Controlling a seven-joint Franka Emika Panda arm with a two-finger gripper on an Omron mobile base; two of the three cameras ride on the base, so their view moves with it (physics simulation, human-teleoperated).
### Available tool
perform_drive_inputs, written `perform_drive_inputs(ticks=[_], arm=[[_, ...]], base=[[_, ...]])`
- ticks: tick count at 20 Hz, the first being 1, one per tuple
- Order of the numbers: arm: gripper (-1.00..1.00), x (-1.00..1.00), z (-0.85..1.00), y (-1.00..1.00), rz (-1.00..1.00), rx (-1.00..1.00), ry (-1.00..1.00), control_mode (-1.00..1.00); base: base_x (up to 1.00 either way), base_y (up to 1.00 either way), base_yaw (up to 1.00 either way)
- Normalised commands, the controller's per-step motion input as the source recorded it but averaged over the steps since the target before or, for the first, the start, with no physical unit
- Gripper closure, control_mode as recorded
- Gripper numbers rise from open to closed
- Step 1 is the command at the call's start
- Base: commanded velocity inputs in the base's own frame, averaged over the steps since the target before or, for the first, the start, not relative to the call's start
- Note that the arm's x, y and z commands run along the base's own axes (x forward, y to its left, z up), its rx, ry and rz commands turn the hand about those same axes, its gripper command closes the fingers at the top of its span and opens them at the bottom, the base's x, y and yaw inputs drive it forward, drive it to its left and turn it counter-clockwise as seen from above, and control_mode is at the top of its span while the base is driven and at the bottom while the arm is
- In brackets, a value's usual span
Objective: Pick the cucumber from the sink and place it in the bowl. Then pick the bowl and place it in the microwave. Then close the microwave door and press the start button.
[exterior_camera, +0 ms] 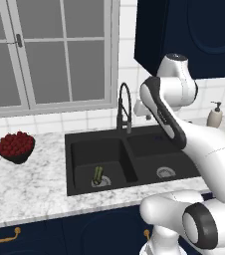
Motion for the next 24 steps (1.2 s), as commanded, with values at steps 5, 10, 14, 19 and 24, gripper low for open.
perform_drive_inputs(ticks=[5,10,14,19,24], arm=[[-1.0,-0.6,-0.13,0.01,0.0,0.0,-0.01,-1.0],[-1.0,-0.85,-0.45,0.66,0.0,-0.02,-0.07,-1.0],[-1.0,0.07,-0.59,0.86,-0.01,-0.06,0.0,-1.0],[-1.0,0.48,-0.66,0.55,-0.01,-0.01,0.09,-1.0],[-1.0,0.56,-0.58,0.53,-0.02,-0.03,0.09,-1.0]], base=[[0.0,0.0,0.0],[0.0,0.0,0.0],[0.0,0.0,0.0],[0.0,0.0,0.0],[0.0,0.0,0.0]])
